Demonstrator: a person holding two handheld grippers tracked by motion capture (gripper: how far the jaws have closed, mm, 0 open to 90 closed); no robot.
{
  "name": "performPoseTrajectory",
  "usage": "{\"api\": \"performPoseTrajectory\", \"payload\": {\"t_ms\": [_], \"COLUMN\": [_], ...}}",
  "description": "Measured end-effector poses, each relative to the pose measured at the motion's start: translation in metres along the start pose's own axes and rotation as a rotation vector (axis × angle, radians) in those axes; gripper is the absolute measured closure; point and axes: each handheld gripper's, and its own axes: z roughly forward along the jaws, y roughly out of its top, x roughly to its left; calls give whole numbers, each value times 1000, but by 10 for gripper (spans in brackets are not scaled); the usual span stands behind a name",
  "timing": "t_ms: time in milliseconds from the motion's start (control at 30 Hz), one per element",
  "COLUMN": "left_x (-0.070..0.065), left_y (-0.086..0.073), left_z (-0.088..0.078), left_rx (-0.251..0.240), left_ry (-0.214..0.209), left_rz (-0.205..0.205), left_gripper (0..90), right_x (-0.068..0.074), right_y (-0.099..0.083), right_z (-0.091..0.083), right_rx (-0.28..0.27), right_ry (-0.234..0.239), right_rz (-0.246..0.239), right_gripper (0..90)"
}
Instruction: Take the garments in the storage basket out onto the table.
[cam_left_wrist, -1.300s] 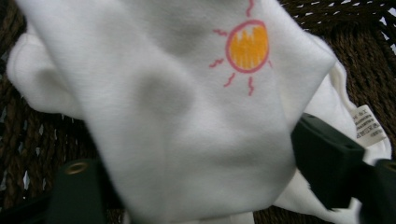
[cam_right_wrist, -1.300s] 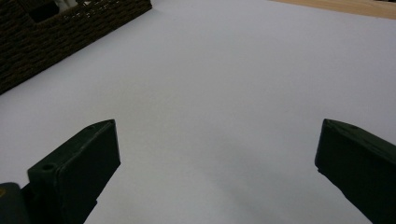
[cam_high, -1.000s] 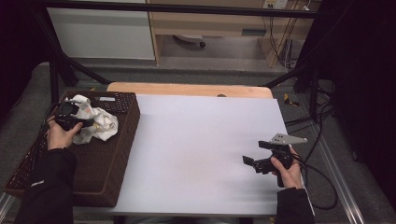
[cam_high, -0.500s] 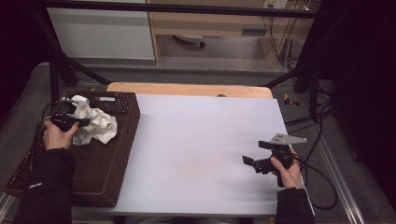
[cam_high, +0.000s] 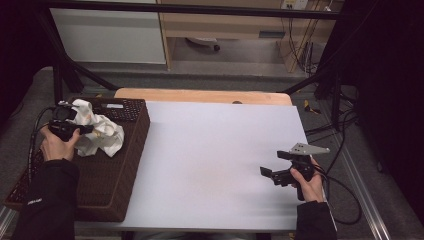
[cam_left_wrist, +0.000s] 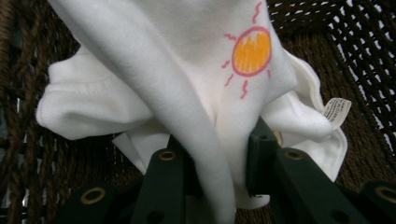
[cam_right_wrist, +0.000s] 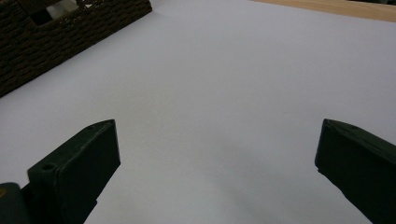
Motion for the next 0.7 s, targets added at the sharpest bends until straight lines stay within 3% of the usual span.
{"api": "performPoseTrajectory", "payload": {"t_ms": [700], "left_x": [-13], "left_y": [6], "left_z": [-29], "left_rx": [-15], "left_ry": [-59], "left_rz": [80], "left_gripper": [721], "right_x": [0], "right_y": [0], "right_z": [1], "right_rx": [1], "right_ry": [0], "right_rz": [-5], "right_gripper": [7]}}
